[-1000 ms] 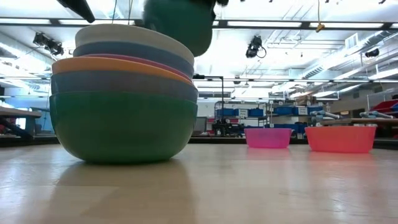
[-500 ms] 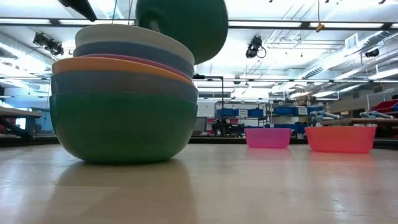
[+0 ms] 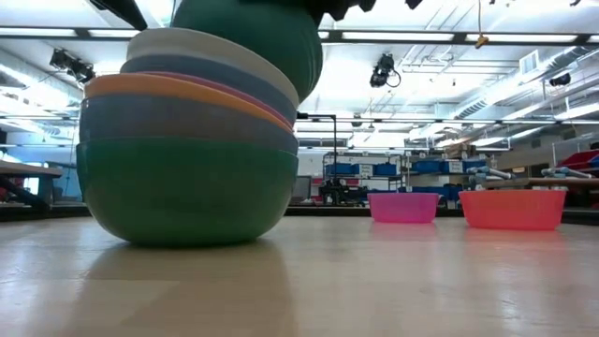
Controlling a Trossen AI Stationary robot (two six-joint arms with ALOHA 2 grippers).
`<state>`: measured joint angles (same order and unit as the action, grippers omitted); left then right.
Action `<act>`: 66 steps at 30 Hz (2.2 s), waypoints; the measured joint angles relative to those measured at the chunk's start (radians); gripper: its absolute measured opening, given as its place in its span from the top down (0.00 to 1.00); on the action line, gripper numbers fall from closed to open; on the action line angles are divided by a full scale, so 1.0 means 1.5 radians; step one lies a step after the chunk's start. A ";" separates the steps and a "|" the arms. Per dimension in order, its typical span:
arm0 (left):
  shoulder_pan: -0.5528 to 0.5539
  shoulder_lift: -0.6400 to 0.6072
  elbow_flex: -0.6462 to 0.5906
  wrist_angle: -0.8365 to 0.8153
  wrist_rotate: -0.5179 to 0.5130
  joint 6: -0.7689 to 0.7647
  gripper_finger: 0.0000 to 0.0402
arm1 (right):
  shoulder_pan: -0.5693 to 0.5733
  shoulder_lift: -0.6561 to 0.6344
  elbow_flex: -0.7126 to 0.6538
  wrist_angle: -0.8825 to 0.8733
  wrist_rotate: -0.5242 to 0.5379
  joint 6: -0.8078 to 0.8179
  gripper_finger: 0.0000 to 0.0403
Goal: Nest bowls inside each other
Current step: Stack the dark green bowl on top of the white bowl, then stack the red bowl on top of the dark green bowl
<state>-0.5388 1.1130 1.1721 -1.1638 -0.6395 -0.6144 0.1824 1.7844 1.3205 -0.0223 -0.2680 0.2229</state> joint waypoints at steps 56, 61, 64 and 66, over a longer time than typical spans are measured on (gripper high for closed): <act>0.000 0.000 0.001 -0.013 -0.022 -0.013 0.82 | -0.206 -0.099 -0.042 -0.560 0.321 -0.003 0.65; 0.000 0.000 0.001 -0.012 -0.022 -0.013 0.82 | -0.233 -0.065 -0.049 -0.555 0.317 0.001 0.64; 0.000 0.000 0.001 -0.012 -0.029 -0.013 0.82 | -0.245 -0.043 -0.049 -0.559 0.315 -0.002 0.62; 0.000 0.000 0.001 -0.012 -0.030 -0.013 0.82 | -0.251 -0.027 -0.049 -0.560 0.309 -0.004 0.59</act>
<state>-0.5385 1.1126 1.1732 -1.1823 -0.6839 -0.6338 -0.1943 1.7442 1.2469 -0.8625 0.1959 0.2169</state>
